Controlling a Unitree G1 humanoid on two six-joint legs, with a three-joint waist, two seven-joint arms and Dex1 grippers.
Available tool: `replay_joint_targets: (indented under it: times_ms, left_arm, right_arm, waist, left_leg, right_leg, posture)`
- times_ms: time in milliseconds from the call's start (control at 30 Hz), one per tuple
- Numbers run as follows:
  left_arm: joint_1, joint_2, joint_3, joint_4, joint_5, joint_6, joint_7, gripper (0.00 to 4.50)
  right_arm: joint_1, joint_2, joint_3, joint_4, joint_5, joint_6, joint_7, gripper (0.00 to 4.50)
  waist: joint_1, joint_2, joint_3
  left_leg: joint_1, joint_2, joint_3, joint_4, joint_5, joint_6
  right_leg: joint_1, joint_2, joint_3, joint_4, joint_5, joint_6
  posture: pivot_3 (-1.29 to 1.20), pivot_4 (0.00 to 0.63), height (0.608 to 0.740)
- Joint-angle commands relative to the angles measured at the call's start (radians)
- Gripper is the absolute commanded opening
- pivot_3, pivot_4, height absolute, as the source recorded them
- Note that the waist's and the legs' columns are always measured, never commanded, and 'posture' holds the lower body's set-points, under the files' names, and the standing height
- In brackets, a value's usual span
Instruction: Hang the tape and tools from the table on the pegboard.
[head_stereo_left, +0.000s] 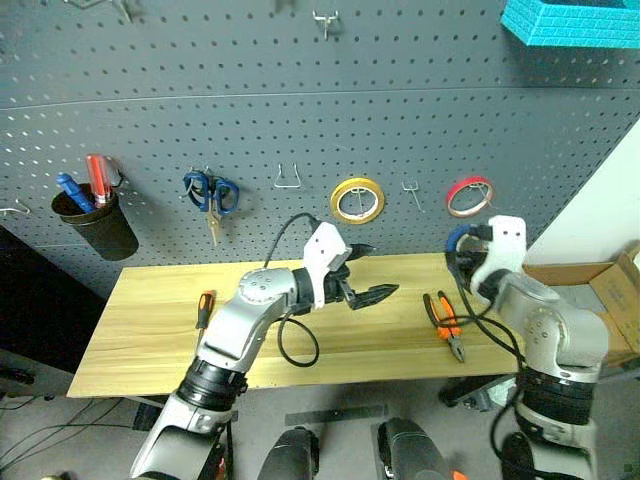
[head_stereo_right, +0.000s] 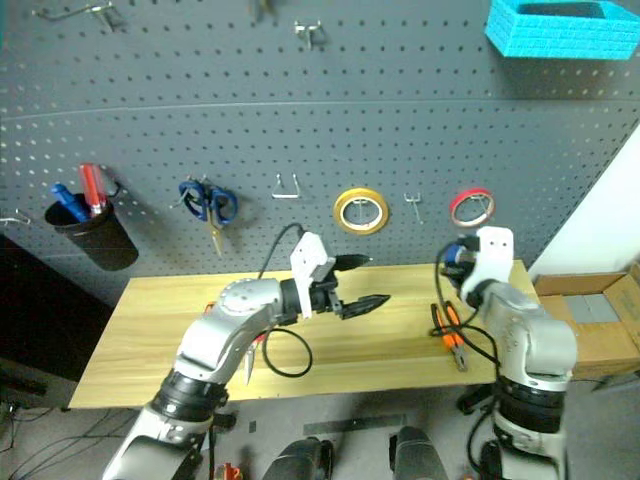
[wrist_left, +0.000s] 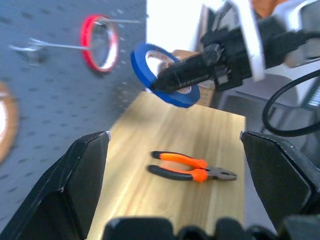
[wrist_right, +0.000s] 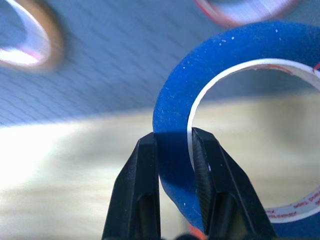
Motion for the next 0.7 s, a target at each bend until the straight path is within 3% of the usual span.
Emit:
replay_joint_targets:
  times_ms: [33, 267, 400, 700]
  left_arm:
    - [0.016, 0.002, 0.059, -0.097, -0.030, 0.029, 0.062, 4.50]
    - [0.061, -0.036, 0.086, -0.154, -0.025, 0.067, 0.168, 4.50]
    - [0.074, -0.043, 0.070, -0.167, -0.020, 0.069, 0.184, 4.50]
    - [0.044, -0.046, 0.065, -0.143, -0.012, 0.055, 0.189, 4.50]
  right_arm:
    - [-0.025, 0.020, 0.082, -0.134, 0.010, 0.038, -0.027, 0.38]
    - [0.054, -0.118, 0.257, -0.237, -0.013, -0.011, 0.014, 0.38]
    - [0.055, -0.151, 0.292, -0.211, -0.018, -0.062, 0.039, 0.38]
    - [-0.080, -0.249, 0.307, 0.147, -0.065, -0.332, 0.172, 0.38]
  waist:
    - [0.003, 0.000, -0.013]
    - [0.018, -0.003, -0.034]
    - [0.018, -0.003, -0.038]
    - [0.016, -0.004, -0.048]
  left_leg:
    - [0.000, 0.000, 0.000, 0.000, 0.000, 0.000]
    - [0.007, 0.000, -0.001, 0.000, 0.000, 0.002]
    - [0.015, 0.000, 0.001, 0.000, 0.000, 0.003]
    - [0.018, 0.002, 0.004, 0.000, 0.002, 0.003]
  right_leg:
    - [0.000, 0.000, 0.000, 0.000, 0.000, 0.000]
    - [0.007, 0.000, -0.001, -0.002, 0.001, 0.000]
    - [0.015, 0.002, 0.000, -0.003, 0.000, 0.004]
    - [0.016, 0.011, 0.000, -0.002, 0.004, -0.002]
  posture:
    - [-0.05, 0.026, 0.740]
    - [-0.01, 0.021, 0.740]
    - [-0.01, 0.017, 0.740]
    - [0.01, 0.018, 0.740]
